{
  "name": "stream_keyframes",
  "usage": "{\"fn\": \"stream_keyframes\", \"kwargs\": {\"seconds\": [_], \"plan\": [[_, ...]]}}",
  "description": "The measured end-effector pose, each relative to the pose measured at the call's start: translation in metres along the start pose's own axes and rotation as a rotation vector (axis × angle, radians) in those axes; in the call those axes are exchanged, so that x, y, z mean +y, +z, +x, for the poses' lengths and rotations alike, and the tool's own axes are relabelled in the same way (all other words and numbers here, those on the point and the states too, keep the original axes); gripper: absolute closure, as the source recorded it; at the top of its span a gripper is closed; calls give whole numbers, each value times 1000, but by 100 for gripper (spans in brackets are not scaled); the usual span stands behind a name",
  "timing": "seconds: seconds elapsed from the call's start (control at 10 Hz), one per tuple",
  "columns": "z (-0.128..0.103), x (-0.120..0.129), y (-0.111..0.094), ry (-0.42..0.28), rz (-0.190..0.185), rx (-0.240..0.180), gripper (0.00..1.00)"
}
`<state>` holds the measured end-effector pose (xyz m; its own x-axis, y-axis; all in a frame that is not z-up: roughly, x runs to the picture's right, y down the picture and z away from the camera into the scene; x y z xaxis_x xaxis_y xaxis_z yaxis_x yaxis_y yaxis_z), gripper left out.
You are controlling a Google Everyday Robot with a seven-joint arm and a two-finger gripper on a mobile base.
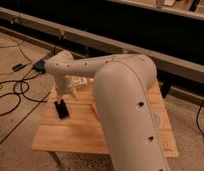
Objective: Knock the eraser over
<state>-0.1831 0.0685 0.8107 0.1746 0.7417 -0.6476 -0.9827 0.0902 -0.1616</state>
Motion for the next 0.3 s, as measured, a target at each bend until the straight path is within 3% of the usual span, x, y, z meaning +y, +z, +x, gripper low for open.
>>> {"fn": "stream_keyframes", "kwargs": {"seconds": [0.3], "plan": [[1, 2, 0, -3, 0, 2, 35]]}}
